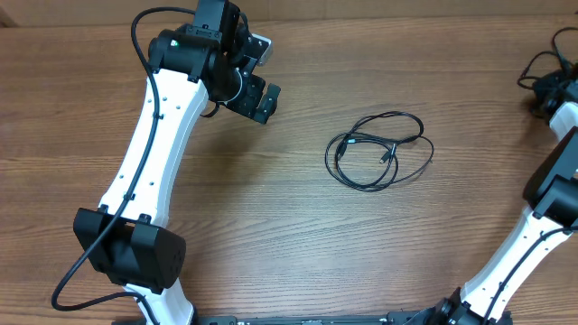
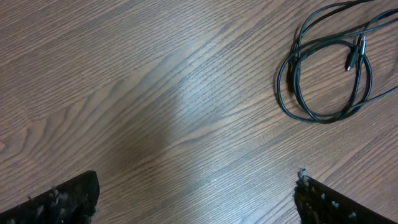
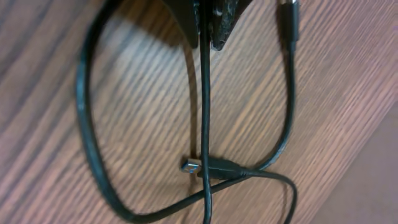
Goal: Untangle cables
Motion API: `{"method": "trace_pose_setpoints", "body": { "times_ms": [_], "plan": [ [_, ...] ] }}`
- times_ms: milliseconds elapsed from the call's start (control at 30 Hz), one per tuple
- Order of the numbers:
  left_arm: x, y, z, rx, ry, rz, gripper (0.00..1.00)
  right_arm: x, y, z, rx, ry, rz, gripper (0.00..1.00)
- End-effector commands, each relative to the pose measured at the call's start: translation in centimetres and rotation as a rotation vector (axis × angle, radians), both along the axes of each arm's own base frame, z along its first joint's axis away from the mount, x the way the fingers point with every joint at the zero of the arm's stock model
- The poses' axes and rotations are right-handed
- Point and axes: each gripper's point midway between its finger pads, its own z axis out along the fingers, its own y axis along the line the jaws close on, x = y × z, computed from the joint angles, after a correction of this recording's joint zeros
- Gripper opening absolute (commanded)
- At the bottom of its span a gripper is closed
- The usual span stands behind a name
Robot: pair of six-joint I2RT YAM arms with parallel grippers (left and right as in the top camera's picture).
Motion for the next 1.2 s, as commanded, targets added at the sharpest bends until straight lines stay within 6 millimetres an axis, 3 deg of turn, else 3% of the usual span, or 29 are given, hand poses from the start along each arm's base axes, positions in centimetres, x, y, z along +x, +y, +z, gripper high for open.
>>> {"method": "trace_pose_setpoints", "body": {
  "times_ms": [0,67,133,167,200,333,500,667,733,833,900,967,1067,1167],
  "plan": [
    [-0.3,-0.3,-0.3,-0.017,0.023,0.005,0.99,1.3,1.9,0.0,0.014,-0.006,0.036,0.08],
    [-0.5,-0.3,-0.4,-0.014,0.032,0.005,1.0,1.8,2.0,0.6,0.012,-0.02,0.045,0.48],
    [-0.6,-0.2,-0.4,-0.012,0.038,0.005,1.0,2.5,2.4,2.0,0.021,-0.049,0.079,0.59],
    [-0.7,-0.2,-0.4,-0.011,0.039,0.005,1.0,2.9,2.6,3.1,0.027,-0.069,0.101,0.76],
    [-0.7,-0.2,-0.4,-0.011,0.038,0.005,1.0,3.2,2.7,4.2,0.031,-0.088,0.116,1.0],
    [-0.4,-0.3,-0.3,-0.014,0.027,0.005,1.0,4.3,2.2,9.4,0.019,-0.143,0.141,1.0],
    [-0.4,-0.3,-0.3,-0.014,0.025,0.005,1.0,4.6,1.8,14.5,0.008,-0.15,0.134,1.0],
    [-0.4,-0.3,-0.3,-0.014,0.025,0.005,1.0,4.1,1.8,17.6,0.004,-0.145,0.124,1.0],
    [-0.4,-0.3,-0.3,-0.014,0.025,0.005,1.0,3.5,1.2,17.3,-0.002,-0.117,0.094,1.0],
    [-0.4,-0.3,-0.3,-0.014,0.026,0.005,1.0,0.7,0.6,12.5,0.114,0.009,-0.064,1.0],
    [-0.3,-0.3,-0.3,-0.015,0.021,0.005,1.0,-0.9,1.4,8.9,0.271,0.07,-0.141,1.0],
    [0.1,-0.4,-0.2,-0.019,0.008,0.004,1.0,-1.6,2.6,6.8,0.402,0.093,-0.148,1.0],
    [0.3,-0.5,-0.1,-0.021,-0.001,0.004,1.0,-2.5,4.4,5.8,0.613,0.089,-0.207,1.0],
    [0.3,-0.5,-0.1,-0.022,-0.002,0.004,1.0,-2.1,6.9,6.6,0.835,0.043,-0.22,1.0]
  ]
}}
